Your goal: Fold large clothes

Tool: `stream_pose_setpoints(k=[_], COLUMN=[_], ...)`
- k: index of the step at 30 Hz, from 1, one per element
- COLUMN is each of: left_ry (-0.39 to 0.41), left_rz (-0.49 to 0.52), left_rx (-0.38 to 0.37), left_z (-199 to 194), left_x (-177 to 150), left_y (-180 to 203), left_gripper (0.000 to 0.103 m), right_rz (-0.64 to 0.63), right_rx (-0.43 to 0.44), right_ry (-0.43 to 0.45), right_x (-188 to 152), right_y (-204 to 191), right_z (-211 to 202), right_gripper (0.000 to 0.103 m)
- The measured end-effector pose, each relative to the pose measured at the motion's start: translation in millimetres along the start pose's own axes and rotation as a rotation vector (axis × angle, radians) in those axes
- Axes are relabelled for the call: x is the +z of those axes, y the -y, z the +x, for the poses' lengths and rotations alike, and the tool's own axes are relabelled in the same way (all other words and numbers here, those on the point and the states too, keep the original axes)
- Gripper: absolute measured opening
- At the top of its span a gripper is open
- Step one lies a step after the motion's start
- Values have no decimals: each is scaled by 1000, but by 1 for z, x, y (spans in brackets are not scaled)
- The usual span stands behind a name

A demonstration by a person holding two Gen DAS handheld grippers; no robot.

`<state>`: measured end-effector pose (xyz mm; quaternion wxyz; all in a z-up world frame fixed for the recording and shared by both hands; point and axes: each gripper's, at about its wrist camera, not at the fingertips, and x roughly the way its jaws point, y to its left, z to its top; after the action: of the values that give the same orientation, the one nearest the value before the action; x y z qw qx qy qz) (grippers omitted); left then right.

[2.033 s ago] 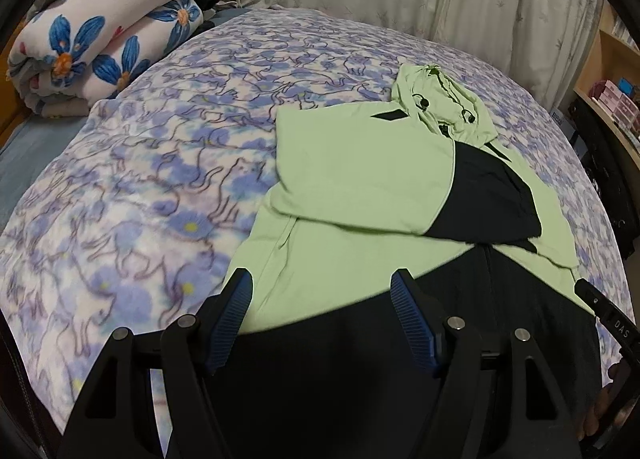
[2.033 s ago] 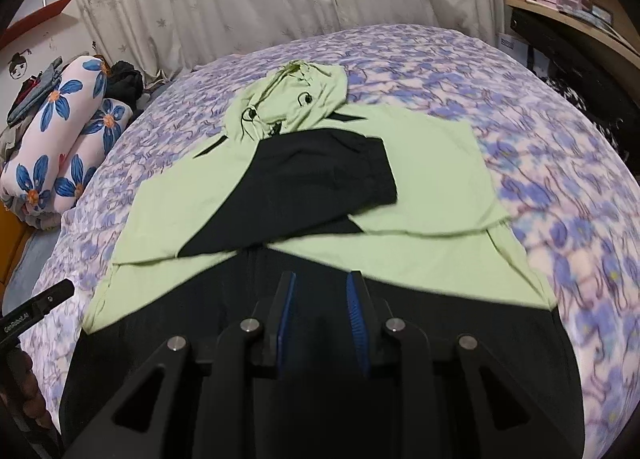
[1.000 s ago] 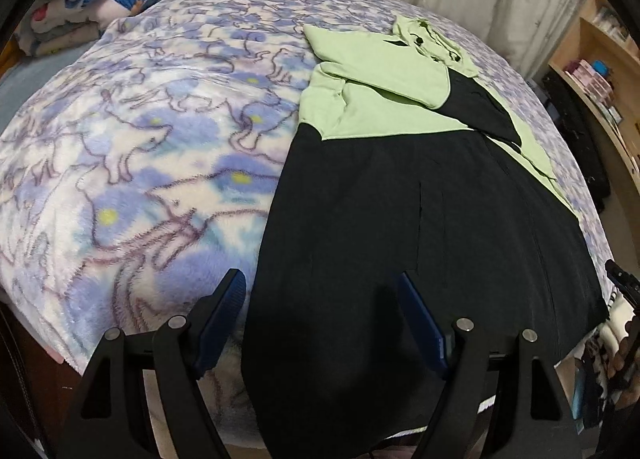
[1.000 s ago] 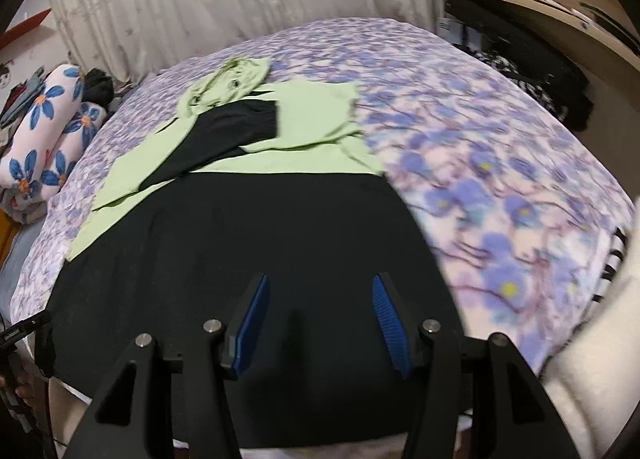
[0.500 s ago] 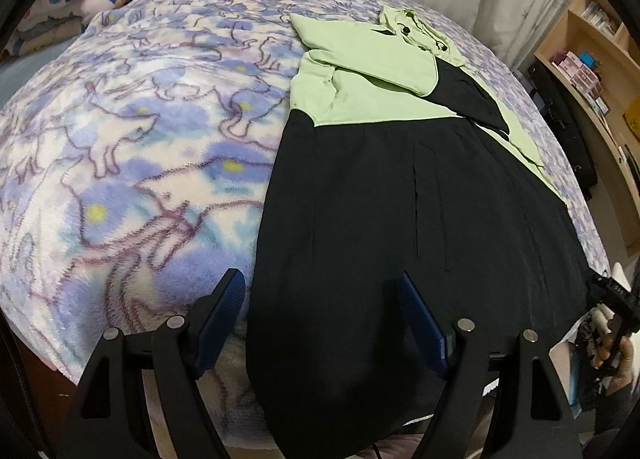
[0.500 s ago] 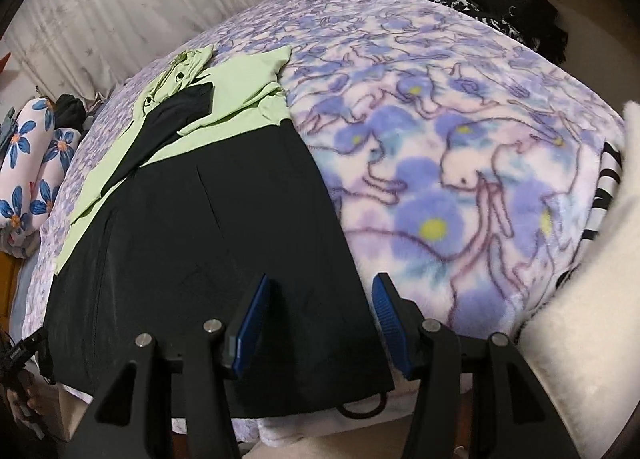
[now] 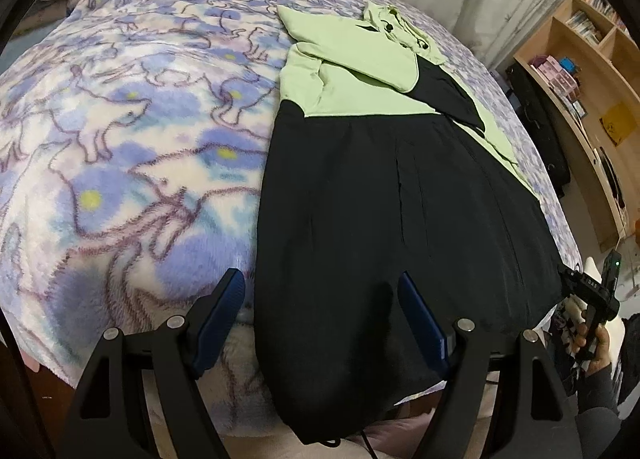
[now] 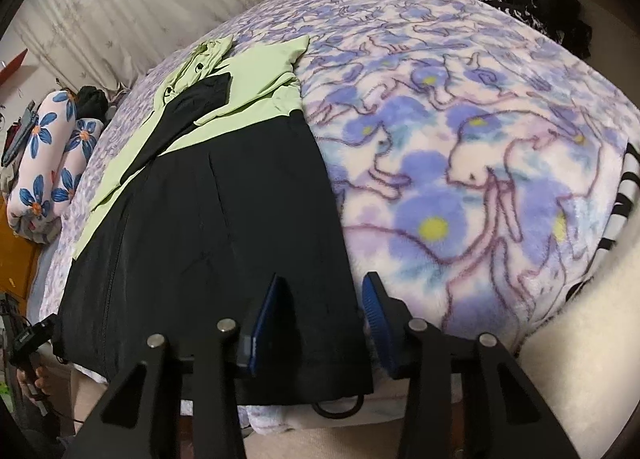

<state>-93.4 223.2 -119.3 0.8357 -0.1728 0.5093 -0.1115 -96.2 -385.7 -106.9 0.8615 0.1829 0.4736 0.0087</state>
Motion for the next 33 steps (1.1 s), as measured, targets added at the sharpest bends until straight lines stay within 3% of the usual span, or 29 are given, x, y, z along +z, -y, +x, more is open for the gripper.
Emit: stream_pose_setpoints(k=[4,6,7,9,13,21,22,23,24,25,29,33], left_ry=[-30,-36,-39,-41,-32,-33,-32,-31,-30,-35,-28,-1], left_rz=[37,72,90,123,140,125,127,133,140,131,79,54], left_rx=[5,18,34,54,47,70,85,104,118,101,103,110], left_z=[12,16,18,19,17,23,24,25,25,25,18,2], left_x=[2,3,3,3,3,6,6,7,9,11,15,12], left_y=[3,9,13,20,25,27,30,33,36,37,41,45], left_gripper=[84,87,87,87,76,75,68,47,34,11,3,1], right_rz=[13,27,35,46,62,76,63,42,25,5,-46,-123], right_rx=[53,104,135,191,258,202,185,156,131,109,82,74], right_ry=[-20,-32,-40,-50,-63,-76,-74,-73,-71,-68,-38,6], right_x=[3,6,7,9,12,14,14,15,15,15,17,19], right_y=[2,3,3,3,3,5,2,-3,-7,-11,-23,-40], right_z=[7,8,8,7,10,28,29,29,28,26,7,-21], right_gripper=[43,35,23,20,20,22,23,22,21,19,6,4])
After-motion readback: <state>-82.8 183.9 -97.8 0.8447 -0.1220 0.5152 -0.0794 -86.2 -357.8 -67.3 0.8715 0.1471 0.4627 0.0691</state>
